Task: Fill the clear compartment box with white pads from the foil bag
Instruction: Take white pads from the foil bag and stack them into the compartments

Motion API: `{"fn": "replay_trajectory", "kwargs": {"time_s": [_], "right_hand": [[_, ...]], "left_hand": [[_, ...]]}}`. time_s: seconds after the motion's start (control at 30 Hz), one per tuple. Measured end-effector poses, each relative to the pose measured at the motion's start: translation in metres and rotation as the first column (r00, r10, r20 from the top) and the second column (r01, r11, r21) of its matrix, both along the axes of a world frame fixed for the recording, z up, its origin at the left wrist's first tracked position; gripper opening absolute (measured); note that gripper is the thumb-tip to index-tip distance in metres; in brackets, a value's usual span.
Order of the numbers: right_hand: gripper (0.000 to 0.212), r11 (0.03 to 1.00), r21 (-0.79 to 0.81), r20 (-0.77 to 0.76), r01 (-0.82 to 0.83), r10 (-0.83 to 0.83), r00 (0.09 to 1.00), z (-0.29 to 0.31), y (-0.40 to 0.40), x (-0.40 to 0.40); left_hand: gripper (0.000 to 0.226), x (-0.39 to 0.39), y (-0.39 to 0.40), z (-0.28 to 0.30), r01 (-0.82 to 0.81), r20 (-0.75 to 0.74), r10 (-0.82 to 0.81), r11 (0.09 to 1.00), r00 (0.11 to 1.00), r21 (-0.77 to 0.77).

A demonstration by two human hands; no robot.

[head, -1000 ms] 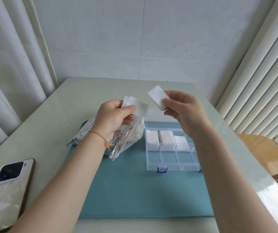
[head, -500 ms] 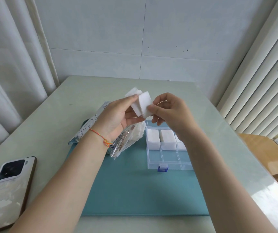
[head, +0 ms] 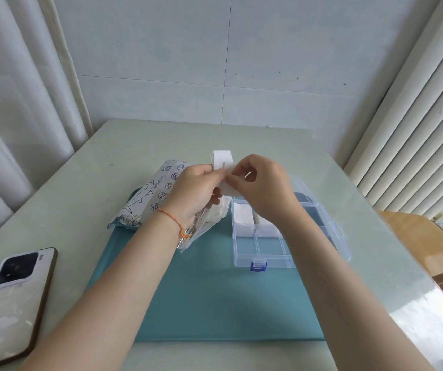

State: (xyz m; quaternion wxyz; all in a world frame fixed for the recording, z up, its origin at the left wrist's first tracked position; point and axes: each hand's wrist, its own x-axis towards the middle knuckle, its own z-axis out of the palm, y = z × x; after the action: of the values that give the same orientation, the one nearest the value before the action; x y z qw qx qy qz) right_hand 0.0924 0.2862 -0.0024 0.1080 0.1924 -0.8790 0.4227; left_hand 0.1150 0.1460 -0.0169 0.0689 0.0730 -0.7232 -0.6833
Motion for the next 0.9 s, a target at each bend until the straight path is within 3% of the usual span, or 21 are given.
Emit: {"fn": "replay_trajectory", "kwargs": {"time_s": [0.03, 0.2, 0.4, 0.6, 0.77, 0.9], "right_hand": [[0.003, 1.000, 0.008, 0.002, -0.009, 0.009, 1.000, 0.001, 0.000, 0.000], [0.019, 0.999, -0.026, 0.008, -0.020, 0.021, 1.000, 0.008, 0.005, 0.001], [0.022, 0.971, -0.226, 0.129, -0.079, 0.110, 0.986, 0.015, 0.010, 0.002], [0.017, 0.993, -0.101, 0.076, -0.067, 0.075, 0.994, 0.013, 0.008, 0.002], [0.017, 0.998, -0.025, -0.012, -0.056, 0.055, 0.998, 0.009, 0.008, 0.000], [0.046, 0.973, 0.136, -0.106, -0.186, 0.201, 0.974, 0.008, 0.012, 0.005]], "left_hand": [[0.026, 0.000, 0.000, 0.000, -0.003, 0.011, 0.003, 1.000, 1.000, -0.010], [0.030, -0.001, -0.003, 0.001, -0.018, 0.039, 0.020, 0.999, 0.999, -0.045], [0.027, 0.000, -0.002, 0.004, 0.003, 0.072, -0.001, 1.000, 0.997, -0.019], [0.032, 0.005, 0.003, 0.010, 0.057, 0.055, -0.063, 0.993, 0.997, 0.107], [0.031, 0.008, 0.002, 0.009, 0.151, 0.030, -0.150, 0.988, 0.988, -0.044], [0.024, 0.005, 0.000, 0.008, 0.097, 0.056, -0.095, 0.995, 0.994, -0.039]]}}
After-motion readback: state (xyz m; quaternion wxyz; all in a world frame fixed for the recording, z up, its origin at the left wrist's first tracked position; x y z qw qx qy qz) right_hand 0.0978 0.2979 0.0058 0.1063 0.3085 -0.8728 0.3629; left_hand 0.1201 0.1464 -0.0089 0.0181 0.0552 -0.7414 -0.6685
